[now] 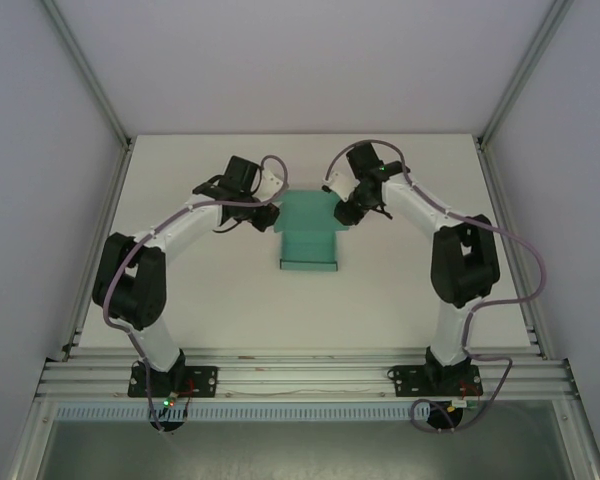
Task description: Assemble paper box
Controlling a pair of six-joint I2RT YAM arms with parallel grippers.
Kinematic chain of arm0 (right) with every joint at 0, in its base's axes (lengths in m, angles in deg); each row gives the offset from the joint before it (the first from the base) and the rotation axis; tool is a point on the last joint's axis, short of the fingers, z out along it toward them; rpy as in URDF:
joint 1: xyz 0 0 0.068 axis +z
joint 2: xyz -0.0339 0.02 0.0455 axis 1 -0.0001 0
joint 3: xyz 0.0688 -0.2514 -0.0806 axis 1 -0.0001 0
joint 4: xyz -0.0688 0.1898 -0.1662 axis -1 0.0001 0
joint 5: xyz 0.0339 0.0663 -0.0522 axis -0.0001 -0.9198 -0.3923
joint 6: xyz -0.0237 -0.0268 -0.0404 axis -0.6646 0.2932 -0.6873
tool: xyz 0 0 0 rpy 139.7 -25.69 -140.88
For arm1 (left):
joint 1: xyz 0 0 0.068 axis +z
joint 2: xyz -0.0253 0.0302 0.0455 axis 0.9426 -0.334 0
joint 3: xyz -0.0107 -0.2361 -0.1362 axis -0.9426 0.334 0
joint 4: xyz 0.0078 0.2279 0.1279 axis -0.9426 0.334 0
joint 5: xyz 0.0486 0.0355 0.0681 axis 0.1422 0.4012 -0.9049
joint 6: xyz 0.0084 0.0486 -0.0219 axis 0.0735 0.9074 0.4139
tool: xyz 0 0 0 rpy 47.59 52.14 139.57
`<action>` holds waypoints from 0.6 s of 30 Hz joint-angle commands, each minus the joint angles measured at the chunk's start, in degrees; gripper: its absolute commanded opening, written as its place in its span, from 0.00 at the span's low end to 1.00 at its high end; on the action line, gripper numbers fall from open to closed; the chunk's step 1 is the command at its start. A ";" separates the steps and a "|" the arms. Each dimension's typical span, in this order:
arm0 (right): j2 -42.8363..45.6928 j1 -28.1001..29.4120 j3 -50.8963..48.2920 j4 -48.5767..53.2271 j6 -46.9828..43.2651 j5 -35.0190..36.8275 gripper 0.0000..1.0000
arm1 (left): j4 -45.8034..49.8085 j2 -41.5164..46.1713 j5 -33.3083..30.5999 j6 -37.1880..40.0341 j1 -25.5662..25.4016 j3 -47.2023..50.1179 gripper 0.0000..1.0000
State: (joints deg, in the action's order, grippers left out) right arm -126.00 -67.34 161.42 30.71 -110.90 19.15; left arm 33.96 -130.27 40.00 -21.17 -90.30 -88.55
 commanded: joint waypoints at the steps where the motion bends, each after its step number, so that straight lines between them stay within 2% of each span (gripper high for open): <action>1: 3.84 -0.16 -1.23 0.44 1.56 0.98 0.18 | -1.16 1.85 -2.08 -1.30 -0.97 -1.26 0.00; 5: 6.01 0.54 -2.42 -1.31 6.55 2.90 0.09 | -2.83 2.87 -5.96 -6.32 -1.99 -1.09 0.00; 8: 8.21 2.49 -4.02 -4.83 13.02 7.86 0.05 | -3.62 3.24 -11.14 -11.54 -3.28 -1.52 0.00; 11: 9.56 4.88 -5.27 -8.99 23.50 14.64 0.05 | -5.85 3.23 -13.72 -18.98 -3.69 -1.16 0.00; 13: 9.39 6.21 -5.87 -11.82 34.63 20.03 0.05 | -7.43 2.44 -14.27 -24.98 -3.79 -0.91 0.00; 18: 8.48 7.80 -9.21 -20.60 57.27 25.76 0.07 | -11.43 0.22 -14.43 -34.15 -4.62 0.23 0.00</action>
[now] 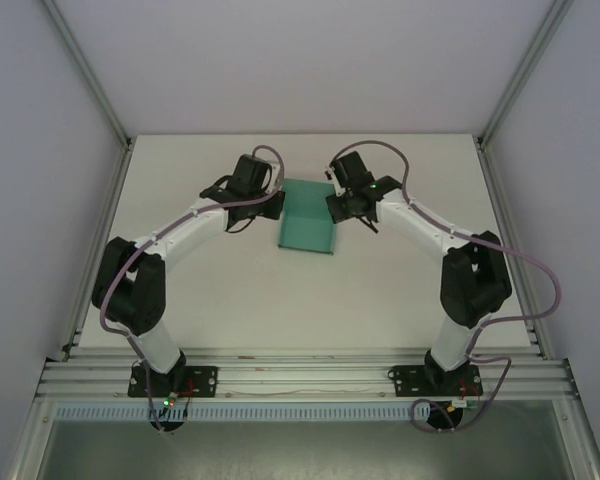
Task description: Assemble paper box
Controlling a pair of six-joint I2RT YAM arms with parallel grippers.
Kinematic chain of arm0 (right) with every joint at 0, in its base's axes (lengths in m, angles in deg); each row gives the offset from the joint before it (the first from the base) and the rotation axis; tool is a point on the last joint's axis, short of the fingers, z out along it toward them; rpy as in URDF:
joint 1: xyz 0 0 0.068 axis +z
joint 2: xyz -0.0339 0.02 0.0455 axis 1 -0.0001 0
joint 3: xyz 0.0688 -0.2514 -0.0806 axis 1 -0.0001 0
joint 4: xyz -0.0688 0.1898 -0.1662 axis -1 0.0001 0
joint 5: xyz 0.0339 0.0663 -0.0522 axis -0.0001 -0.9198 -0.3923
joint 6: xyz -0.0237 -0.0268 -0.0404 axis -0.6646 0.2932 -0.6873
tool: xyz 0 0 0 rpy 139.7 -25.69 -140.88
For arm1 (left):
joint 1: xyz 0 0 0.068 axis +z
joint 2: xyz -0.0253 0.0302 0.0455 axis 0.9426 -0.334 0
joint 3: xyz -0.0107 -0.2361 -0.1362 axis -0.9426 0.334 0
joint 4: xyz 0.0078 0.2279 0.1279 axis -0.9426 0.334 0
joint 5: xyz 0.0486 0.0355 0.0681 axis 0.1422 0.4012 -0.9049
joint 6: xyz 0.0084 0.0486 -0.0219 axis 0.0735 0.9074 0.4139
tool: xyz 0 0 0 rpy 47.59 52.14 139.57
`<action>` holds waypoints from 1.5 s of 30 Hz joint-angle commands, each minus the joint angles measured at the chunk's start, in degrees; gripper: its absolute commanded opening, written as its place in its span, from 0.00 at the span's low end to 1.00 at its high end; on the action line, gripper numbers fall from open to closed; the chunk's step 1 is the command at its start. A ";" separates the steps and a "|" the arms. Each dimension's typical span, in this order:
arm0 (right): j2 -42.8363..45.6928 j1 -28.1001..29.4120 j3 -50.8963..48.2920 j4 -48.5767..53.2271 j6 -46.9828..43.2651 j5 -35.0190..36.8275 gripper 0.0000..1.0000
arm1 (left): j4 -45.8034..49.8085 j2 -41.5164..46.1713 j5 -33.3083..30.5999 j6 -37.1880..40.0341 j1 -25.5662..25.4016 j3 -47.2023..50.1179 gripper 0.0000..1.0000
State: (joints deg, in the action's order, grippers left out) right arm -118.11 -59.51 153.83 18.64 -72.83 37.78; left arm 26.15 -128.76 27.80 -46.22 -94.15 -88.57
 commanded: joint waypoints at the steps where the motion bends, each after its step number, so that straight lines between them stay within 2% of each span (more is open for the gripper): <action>1: 0.36 0.07 -2.20 -10.21 22.69 7.20 0.07 | -4.16 -1.46 -1.74 -9.96 -0.95 0.53 0.00; 6: -0.22 0.38 -4.39 -17.75 32.76 5.53 0.08 | -6.06 -2.06 -3.02 -12.02 -1.82 1.91 0.00; 13: -1.15 1.18 -7.73 -21.89 37.96 7.30 0.09 | -9.45 -3.57 -3.94 -16.15 -2.55 3.90 0.00; 22: -4.91 2.91 -9.61 -23.11 37.00 11.90 0.09 | -12.52 -9.13 -2.75 -17.40 -2.76 5.29 0.00; 29: -4.05 5.48 -16.19 -26.65 27.51 15.80 0.08 | -13.35 -7.84 -3.51 -16.20 -2.90 9.81 0.00; 32: -2.65 5.59 -18.80 -26.96 25.59 16.83 0.07 | -14.02 -5.76 -2.06 -15.48 -2.88 11.74 0.17; 35: -1.77 5.69 -20.80 -26.94 23.41 17.04 0.07 | -13.68 -2.45 -1.85 -15.30 -2.88 13.09 0.22; 40: -1.35 6.18 -23.38 -27.34 20.73 17.44 0.07 | -11.50 3.85 -1.35 -15.56 -2.89 14.42 0.65; 43: -1.24 6.84 -24.21 -27.05 18.94 18.40 0.07 | -7.86 7.96 -4.29 -15.75 -2.86 14.38 0.72; 45: -0.92 7.47 -24.93 -27.79 17.25 19.20 0.08 | -5.63 10.80 -6.24 -15.48 -2.73 14.35 0.85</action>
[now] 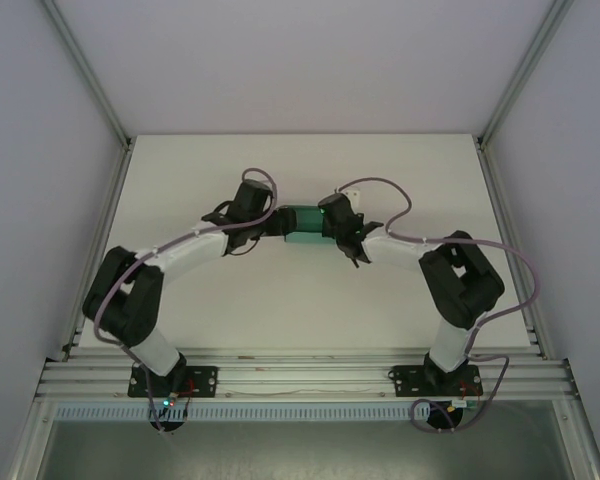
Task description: Assemble paper box
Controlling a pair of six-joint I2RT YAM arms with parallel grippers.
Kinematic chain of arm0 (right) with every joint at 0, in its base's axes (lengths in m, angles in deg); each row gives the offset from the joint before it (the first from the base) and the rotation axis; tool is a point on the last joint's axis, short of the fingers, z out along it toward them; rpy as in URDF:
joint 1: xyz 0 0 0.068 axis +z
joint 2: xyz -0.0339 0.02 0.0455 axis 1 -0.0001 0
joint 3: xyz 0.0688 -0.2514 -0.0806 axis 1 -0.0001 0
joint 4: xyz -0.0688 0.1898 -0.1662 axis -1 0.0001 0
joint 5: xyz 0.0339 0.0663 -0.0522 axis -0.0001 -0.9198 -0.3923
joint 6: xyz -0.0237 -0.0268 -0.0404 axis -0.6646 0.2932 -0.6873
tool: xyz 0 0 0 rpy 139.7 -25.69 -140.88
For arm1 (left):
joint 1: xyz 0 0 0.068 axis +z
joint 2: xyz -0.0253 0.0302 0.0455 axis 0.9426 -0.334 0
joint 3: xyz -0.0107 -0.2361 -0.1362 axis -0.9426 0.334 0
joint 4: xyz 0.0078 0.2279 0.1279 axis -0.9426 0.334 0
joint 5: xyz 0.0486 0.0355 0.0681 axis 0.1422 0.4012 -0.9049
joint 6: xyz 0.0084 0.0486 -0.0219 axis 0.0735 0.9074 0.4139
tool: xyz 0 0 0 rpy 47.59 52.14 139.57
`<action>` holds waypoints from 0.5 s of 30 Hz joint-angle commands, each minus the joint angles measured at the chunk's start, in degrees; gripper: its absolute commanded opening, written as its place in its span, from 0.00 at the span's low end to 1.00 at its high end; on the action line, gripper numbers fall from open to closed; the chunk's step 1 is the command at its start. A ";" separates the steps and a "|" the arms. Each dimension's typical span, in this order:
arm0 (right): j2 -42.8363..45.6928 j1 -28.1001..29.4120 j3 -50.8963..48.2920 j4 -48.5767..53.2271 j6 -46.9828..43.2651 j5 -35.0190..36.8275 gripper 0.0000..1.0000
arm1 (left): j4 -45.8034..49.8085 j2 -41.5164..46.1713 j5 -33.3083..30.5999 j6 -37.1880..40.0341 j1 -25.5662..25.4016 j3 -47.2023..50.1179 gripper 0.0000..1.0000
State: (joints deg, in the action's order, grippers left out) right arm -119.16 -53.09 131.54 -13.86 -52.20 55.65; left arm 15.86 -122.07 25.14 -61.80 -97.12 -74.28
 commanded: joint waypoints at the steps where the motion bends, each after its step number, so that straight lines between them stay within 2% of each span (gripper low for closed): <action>1: 0.30 1.39 -3.02 4.41 -4.16 1.78 0.08 | 5.29 5.19 -4.56 0.10 0.25 0.04 0.92; 2: 0.48 1.86 -3.48 4.01 -4.63 2.72 0.08 | 5.83 6.32 -5.70 -0.14 0.37 -0.16 1.00; 7: 0.64 2.85 -4.01 3.53 -6.12 3.46 0.10 | 6.96 5.81 -5.64 -1.16 3.68 -3.44 1.00; 11: 0.57 2.91 -5.20 1.94 -6.25 3.15 0.12 | 8.17 -2.29 1.00 -1.22 7.51 -10.36 1.00; 15: 0.84 2.91 -6.21 1.68 -5.82 3.14 0.14 | 6.61 -11.52 7.73 -0.54 8.61 -15.48 1.00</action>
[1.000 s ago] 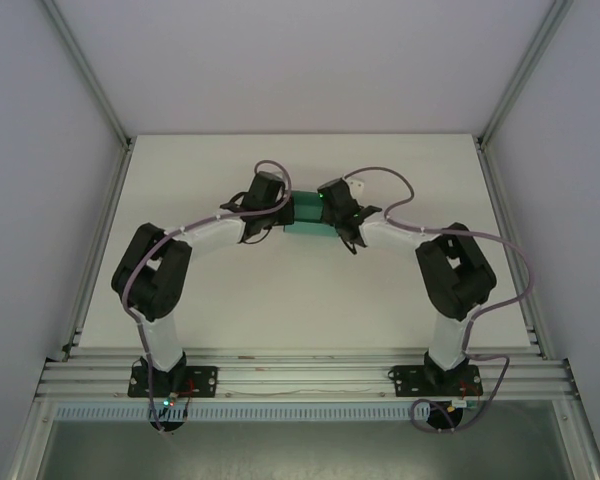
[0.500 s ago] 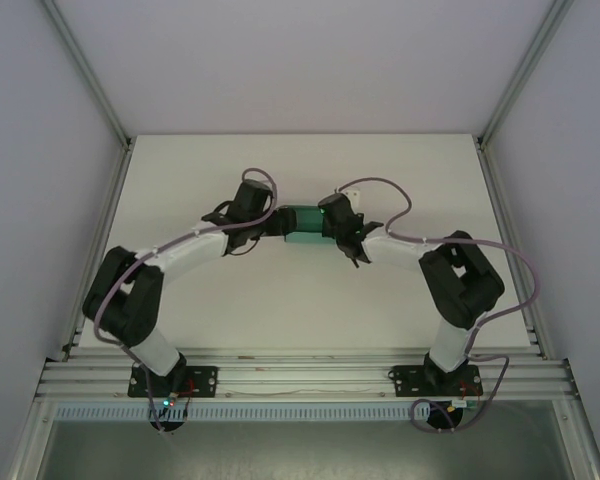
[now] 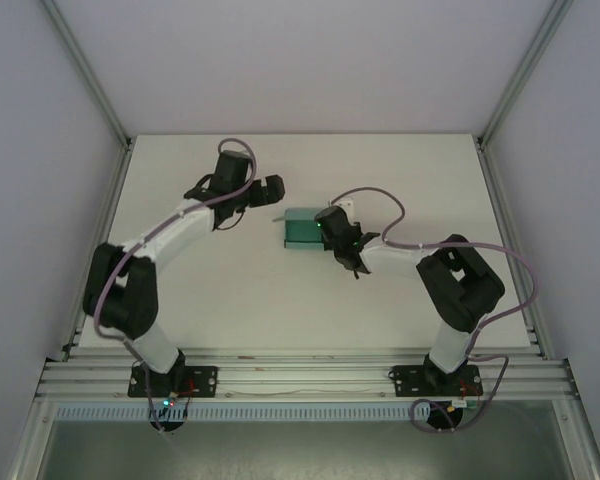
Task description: Assemble paper box
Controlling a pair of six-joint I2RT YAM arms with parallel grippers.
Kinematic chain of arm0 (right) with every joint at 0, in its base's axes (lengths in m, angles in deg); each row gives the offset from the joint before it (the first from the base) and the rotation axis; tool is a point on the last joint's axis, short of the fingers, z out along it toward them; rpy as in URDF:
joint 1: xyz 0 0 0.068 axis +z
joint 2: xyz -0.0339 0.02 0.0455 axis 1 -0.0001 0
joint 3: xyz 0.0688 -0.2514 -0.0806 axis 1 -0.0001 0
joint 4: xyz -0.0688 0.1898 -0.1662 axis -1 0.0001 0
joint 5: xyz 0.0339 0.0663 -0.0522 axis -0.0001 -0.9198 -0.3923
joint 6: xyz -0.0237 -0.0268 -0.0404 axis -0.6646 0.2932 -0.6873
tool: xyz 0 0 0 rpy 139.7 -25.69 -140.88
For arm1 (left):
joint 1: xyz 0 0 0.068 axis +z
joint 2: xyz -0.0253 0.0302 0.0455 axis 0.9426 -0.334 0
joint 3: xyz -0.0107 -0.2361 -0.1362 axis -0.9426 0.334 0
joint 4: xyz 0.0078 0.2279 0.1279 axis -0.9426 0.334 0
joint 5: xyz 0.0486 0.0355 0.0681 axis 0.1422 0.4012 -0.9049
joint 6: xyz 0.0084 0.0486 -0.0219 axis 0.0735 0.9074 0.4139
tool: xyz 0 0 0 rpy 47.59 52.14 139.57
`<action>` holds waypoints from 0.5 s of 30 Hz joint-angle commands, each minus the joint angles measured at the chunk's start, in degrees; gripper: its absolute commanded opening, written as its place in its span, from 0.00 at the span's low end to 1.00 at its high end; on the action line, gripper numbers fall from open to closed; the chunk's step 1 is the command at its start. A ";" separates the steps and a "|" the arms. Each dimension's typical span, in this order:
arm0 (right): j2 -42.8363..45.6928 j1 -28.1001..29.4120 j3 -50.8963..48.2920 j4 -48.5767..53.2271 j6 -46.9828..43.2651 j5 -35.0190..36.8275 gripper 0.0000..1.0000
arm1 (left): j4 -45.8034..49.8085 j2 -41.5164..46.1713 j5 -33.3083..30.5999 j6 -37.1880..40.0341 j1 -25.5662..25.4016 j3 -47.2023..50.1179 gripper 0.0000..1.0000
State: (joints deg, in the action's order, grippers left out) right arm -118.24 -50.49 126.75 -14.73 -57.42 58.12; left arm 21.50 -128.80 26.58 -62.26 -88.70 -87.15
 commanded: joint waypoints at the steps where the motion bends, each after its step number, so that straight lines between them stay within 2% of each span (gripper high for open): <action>1: 0.01 0.31 -1.55 2.55 -0.78 0.47 0.14 | -0.28 -6.72 9.24 -0.23 0.37 -3.17 0.99; 3: -0.02 0.34 -1.73 2.39 -0.79 0.07 0.16 | -2.83 -9.73 14.41 -0.86 0.38 -3.74 0.95; 6: 0.25 0.32 -1.71 2.39 -0.90 -0.21 0.18 | -5.58 -11.25 18.17 -1.90 0.31 -3.03 0.91; 13: 2.22 0.48 -3.32 1.13 -1.66 -2.35 0.23 | -9.59 -11.25 19.63 -1.56 0.26 0.55 0.85; 15: 3.30 0.48 -4.02 1.48 -2.31 -3.03 0.27 | -10.19 -13.59 19.85 -1.38 0.27 0.86 0.81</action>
State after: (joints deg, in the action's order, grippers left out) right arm -117.21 -50.38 124.26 -14.32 -58.51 56.09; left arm 14.55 -141.15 44.48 -63.31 -88.11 -87.24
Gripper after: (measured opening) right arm 0.253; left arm 0.823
